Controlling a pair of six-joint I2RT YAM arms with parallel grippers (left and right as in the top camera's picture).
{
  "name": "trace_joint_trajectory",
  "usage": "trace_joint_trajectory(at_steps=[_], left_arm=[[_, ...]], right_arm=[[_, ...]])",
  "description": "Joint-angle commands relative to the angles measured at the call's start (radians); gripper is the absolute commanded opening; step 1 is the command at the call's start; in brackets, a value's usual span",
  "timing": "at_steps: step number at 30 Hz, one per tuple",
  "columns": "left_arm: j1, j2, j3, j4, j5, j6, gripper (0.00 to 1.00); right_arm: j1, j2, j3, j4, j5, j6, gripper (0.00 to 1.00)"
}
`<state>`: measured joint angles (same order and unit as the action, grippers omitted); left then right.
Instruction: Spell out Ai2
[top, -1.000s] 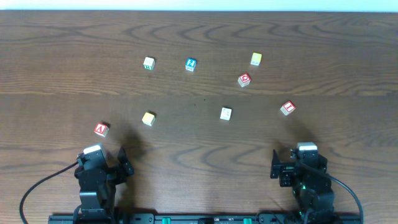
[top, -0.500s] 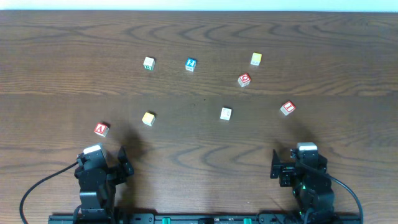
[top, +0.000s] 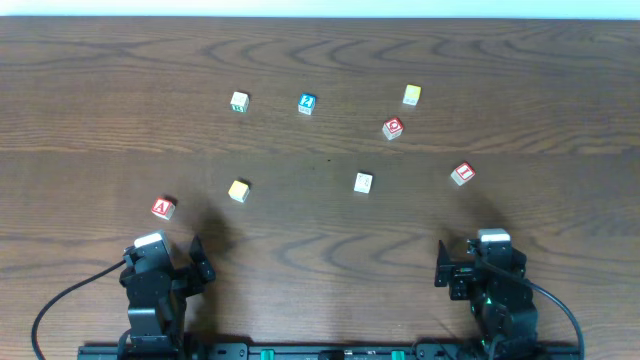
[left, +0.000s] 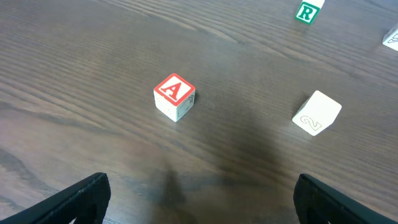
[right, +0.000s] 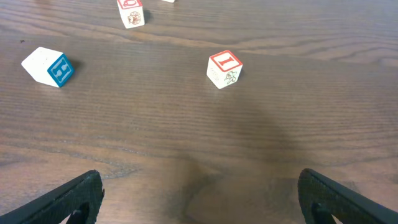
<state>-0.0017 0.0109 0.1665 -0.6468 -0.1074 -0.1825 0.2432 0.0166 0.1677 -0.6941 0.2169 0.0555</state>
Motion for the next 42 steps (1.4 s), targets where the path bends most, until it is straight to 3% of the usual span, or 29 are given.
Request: trace_joint_trajectory(at_steps=[1, 24, 29, 34, 42], left_arm=[[-0.001, -0.006, -0.01, -0.002, 0.0, 0.006, 0.95], [-0.001, -0.005, -0.01, -0.002, 0.0, 0.006, 0.95], [-0.001, -0.006, -0.01, -0.002, 0.0, 0.006, 0.95], [-0.001, -0.006, -0.01, -0.002, 0.0, 0.007, 0.95], [-0.001, -0.006, -0.01, -0.002, 0.0, 0.006, 0.95]], right_arm=[[-0.008, -0.011, -0.003, -0.002, 0.003, -0.012, 0.99], [-0.008, -0.011, -0.003, 0.021, 0.003, -0.01, 0.99], [-0.008, -0.011, -0.003, 0.285, 0.003, 0.084, 0.99], [-0.008, -0.011, -0.003, 0.578, 0.018, 0.089, 0.99], [-0.008, 0.064, 0.048, 0.749, 0.023, 0.098, 0.99]])
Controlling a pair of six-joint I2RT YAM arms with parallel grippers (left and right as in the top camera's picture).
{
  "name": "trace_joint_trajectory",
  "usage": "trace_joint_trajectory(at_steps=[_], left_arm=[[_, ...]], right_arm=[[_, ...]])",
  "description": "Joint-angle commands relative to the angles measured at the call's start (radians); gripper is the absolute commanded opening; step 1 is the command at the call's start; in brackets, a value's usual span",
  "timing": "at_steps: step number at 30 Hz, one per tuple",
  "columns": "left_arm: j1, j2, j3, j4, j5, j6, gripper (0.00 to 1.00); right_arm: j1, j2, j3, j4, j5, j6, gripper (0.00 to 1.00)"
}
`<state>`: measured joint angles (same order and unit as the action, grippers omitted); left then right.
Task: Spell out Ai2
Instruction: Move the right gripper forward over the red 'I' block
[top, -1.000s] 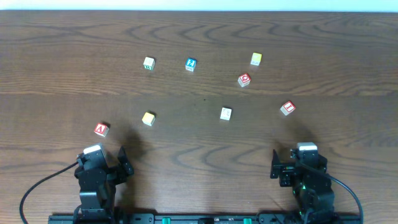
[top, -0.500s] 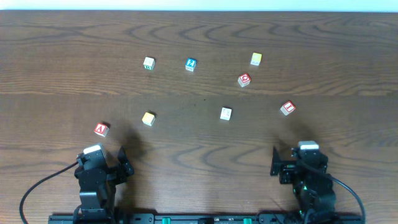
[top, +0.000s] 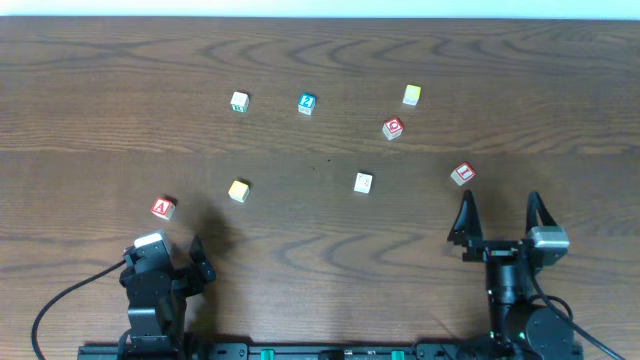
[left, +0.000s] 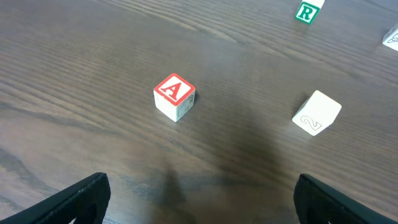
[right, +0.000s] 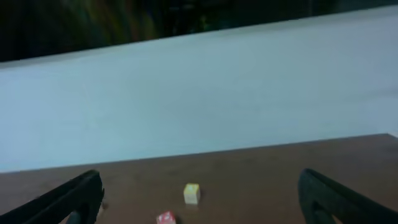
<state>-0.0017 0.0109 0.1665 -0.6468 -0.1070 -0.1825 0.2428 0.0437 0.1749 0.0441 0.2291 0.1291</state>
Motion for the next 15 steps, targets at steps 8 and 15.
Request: trace_joint_trajectory(at_steps=[8, 15], left_arm=[[-0.001, -0.006, -0.01, -0.002, 0.0, 0.006, 0.95], [-0.001, -0.005, -0.01, -0.002, 0.0, 0.006, 0.95]], right_arm=[[-0.009, 0.435, 0.246, 0.012, 0.098, 0.158, 0.99], [-0.01, 0.836, 0.495, -0.007, 0.104, 0.217, 0.99]])
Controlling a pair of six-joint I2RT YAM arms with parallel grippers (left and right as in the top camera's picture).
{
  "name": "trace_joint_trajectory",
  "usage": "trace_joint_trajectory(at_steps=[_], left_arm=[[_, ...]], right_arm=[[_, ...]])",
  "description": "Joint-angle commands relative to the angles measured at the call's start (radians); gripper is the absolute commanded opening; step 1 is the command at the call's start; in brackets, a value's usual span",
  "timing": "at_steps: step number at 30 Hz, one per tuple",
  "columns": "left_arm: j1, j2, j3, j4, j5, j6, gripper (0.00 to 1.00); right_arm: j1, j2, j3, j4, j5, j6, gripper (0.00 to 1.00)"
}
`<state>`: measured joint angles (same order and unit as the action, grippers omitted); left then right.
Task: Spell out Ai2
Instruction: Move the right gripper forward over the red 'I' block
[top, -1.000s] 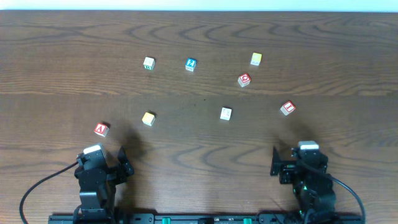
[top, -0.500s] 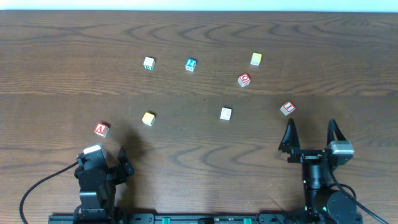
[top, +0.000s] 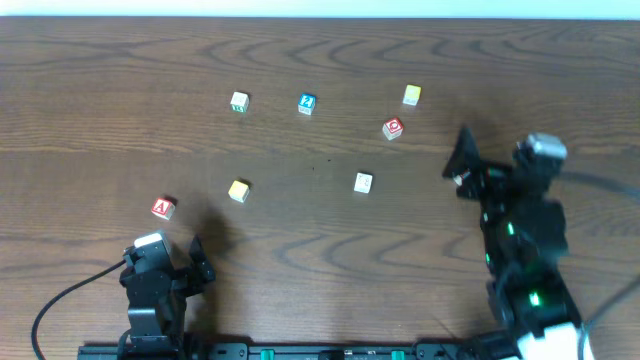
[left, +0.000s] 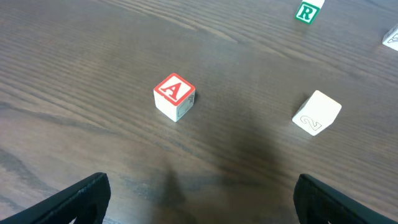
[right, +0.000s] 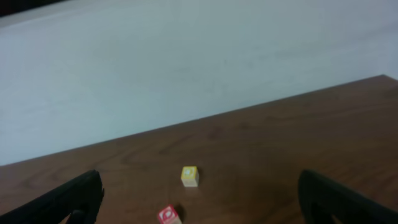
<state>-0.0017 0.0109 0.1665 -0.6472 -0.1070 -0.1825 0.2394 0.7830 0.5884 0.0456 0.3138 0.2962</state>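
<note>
The red A block (top: 163, 207) (left: 175, 95) lies at the front left. The pale yellow 2 block (top: 238, 190) (left: 317, 112) lies to its right. The red I block is hidden in every view; my right arm covers the spot. My left gripper (top: 165, 258) (left: 199, 204) rests open at the front edge, short of the A block and holding nothing. My right gripper (top: 490, 163) (right: 199, 205) hangs open and raised over the right side. Its camera is tilted toward the far wall.
Further back lie a green R block (top: 239, 101) (left: 306, 11), a blue block (top: 307, 103), a yellow block (top: 411, 95) (right: 189, 175) and a red O block (top: 393, 128) (right: 168, 214). A white block (top: 363, 182) lies mid-table. A pale wall stands beyond the far edge.
My right arm has moved further out over the table and now covers the I block in the overhead view. Its camera shows more table than before. The left arm is unchanged.
Both arms sat open at the front edge, with the right wrist camera looking down at the I block. Then the right gripper stood raised just short of that block, facing the wall. Now it is above that spot. No block has moved.
</note>
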Motion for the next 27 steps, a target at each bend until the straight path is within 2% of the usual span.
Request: trace_joint_trajectory(at_steps=[1, 9, 13, 19, 27], left_arm=[[-0.001, -0.006, -0.01, -0.002, 0.0, 0.006, 0.95], [-0.001, -0.006, -0.01, -0.002, 0.0, 0.006, 0.95], [-0.001, -0.006, -0.01, -0.002, 0.0, 0.007, 0.95], [-0.001, -0.006, -0.01, -0.002, 0.0, 0.007, 0.95], [-0.001, -0.006, -0.01, -0.002, 0.0, 0.007, 0.95]], right_arm=[[-0.008, 0.137, 0.112, -0.021, 0.019, 0.058, 0.99], [-0.072, 0.416, 0.379, -0.237, -0.03, 0.175, 0.99], [-0.125, 0.509, 0.455, -0.336, -0.036, 0.261, 0.99], [-0.195, 0.634, 0.476, -0.434, -0.117, 0.409, 0.99], [-0.202, 0.748, 0.475, -0.521, -0.138, 0.485, 0.99]])
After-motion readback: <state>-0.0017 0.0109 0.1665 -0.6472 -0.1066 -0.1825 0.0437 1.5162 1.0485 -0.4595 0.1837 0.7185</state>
